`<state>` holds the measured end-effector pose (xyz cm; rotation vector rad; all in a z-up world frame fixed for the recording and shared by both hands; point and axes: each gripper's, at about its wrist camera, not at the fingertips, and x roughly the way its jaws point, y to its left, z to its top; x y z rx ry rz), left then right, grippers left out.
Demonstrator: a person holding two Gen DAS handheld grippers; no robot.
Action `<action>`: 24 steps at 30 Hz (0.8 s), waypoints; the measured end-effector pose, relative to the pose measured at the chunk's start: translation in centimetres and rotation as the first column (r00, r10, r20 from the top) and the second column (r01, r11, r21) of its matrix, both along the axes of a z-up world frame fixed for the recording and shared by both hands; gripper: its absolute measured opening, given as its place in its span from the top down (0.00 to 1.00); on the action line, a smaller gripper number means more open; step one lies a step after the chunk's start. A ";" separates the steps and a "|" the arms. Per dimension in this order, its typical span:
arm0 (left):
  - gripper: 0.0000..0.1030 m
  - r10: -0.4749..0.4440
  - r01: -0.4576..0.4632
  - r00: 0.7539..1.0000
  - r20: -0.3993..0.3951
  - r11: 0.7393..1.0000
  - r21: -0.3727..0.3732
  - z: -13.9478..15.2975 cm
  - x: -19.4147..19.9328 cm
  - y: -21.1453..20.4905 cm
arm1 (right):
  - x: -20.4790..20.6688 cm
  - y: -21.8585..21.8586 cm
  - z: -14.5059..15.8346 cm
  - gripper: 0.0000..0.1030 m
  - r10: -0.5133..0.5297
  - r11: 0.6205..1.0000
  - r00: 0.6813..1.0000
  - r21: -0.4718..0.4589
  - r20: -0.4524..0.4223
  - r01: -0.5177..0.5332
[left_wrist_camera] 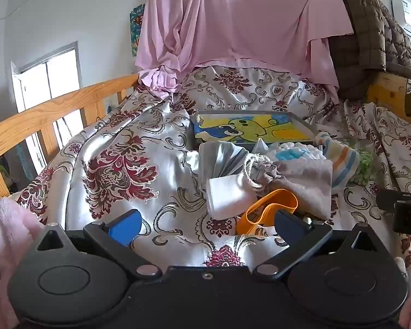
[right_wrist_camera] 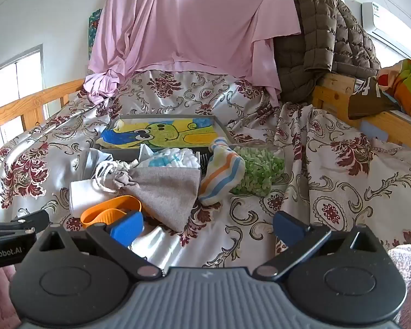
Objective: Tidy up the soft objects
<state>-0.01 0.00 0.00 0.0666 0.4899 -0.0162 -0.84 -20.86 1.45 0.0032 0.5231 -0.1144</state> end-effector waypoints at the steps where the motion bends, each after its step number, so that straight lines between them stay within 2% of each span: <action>1: 0.01 0.000 0.000 1.000 0.000 1.000 0.002 0.0 0.0 0.0 | 0.0 0.0 0.0 0.00 0.000 1.000 1.000 0.001 0.000 0.000; 24: 0.01 -0.003 0.003 1.000 -0.005 1.000 0.003 0.0 0.0 0.0 | 0.0 0.0 0.2 0.00 -0.001 1.000 1.000 0.003 -0.001 0.001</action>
